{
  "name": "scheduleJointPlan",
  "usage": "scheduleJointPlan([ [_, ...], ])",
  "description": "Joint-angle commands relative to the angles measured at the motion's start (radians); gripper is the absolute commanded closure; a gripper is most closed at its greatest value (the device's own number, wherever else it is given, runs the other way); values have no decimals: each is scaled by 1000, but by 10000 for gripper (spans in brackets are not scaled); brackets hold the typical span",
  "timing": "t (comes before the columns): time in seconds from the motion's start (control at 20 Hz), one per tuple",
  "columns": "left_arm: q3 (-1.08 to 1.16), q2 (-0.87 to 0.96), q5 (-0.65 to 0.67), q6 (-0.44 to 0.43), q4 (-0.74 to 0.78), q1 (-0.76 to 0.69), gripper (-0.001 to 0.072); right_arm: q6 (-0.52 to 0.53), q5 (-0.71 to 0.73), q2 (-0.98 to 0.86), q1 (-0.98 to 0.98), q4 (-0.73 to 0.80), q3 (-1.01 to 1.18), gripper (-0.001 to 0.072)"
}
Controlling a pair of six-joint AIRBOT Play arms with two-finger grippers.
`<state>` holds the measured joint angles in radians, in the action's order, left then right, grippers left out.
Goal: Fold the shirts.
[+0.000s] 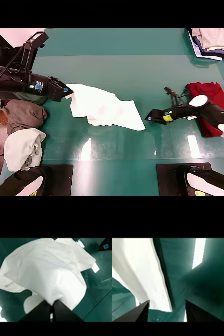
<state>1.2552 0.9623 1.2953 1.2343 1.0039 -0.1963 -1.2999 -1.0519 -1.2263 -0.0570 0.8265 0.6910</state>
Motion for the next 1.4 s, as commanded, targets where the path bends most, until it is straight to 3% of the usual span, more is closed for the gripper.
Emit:
scheduleJointPlan([
  [0.0, 5, -2, 6, 24, 23, 2, 683, 38, 119, -103, -82, -81, -18, 231],
  [0.05, 5, -2, 6, 24, 24, 2, 683, 54, 136, -119, -103, -119, -18, 268],
  [0.2, 5, -2, 6, 24, 24, 2, 683, 72, 203, -146, -163, -180, -13, 287],
  [0.25, 5, -2, 6, 24, 24, 2, 683, 72, 216, -150, -179, -172, -5, 385],
  [0.3, 5, -2, 6, 24, 24, 2, 683, 82, 229, -149, -192, -170, 7, 599],
  [0.35, 5, -2, 5, 24, 29, 2, 683, 100, 232, -146, -197, -169, 25, 693],
  [0.5, 56, -2, 6, 52, 150, 2, 684, 106, 213, -64, -163, -99, 107, 695],
  [0.75, 364, -2, 5, 76, 426, 2, 684, -72, 87, 216, 80, 234, 385, 697],
  [0.95, 583, -2, 3, 53, 433, 2, 684, -72, 47, 388, 285, 241, 631, 696],
  [1.35, 885, -3, 6, 50, 359, 2, 684, -68, 23, 566, 488, 242, 985, 697],
])
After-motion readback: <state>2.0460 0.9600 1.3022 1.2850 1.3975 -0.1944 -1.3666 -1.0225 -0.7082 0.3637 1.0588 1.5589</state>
